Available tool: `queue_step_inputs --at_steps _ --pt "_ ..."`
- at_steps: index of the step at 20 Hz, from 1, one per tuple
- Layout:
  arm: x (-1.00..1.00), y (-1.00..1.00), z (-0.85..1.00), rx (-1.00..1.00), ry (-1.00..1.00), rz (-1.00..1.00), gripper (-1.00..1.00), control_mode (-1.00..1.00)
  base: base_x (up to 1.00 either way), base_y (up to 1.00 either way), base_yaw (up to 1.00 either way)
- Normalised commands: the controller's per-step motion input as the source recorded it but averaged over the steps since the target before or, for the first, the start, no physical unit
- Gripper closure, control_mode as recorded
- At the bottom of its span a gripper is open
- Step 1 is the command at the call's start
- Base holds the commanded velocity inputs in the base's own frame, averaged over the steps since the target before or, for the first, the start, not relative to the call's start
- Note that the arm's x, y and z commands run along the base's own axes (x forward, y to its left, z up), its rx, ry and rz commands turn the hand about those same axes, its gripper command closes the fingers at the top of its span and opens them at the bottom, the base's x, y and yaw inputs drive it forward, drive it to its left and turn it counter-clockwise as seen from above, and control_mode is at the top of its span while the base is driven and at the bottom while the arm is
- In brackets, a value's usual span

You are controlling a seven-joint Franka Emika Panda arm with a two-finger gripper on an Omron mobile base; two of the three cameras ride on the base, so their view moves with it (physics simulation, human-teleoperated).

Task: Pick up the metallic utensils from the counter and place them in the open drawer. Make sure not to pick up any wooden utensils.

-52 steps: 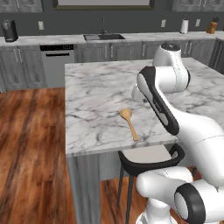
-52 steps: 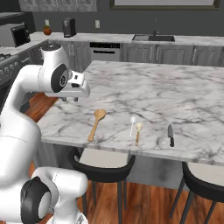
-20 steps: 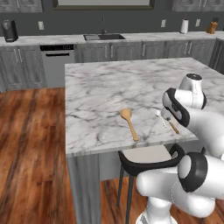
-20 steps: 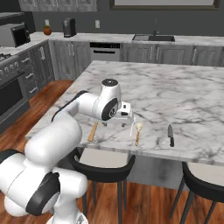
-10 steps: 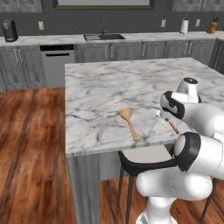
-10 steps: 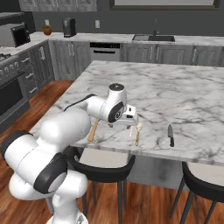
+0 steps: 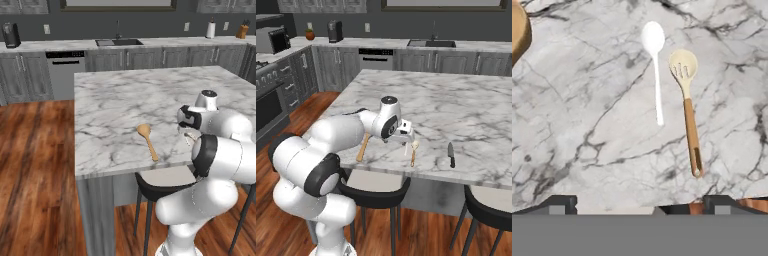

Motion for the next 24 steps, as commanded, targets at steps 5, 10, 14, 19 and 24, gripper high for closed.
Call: queue_step_inputs --at_steps 5,10,14,19,24 --pt "0.27 0.00 -0.28 0.00 0.00 -0.07 -1.00 -1.00 0.00 0.00 0.00" --pt "0.20 0.00 -0.28 0.00 0.00 -0.06 -1.00 -1.00 0.00 0.00 0.00" --pt "0.19 -0.03 -0.23 0.00 -0.01 -0.01 -1.00 -1.00 0.00 0.00 0.00" --pt "0.24 -0.08 -0.31 0.00 0.00 0.00 -1.00 -1.00 0.00 0.00 0.00" --pt "0.28 -0.08 -0.32 0.00 0.00 0.00 -1.00 -1.00 0.00 0.00 0.00"
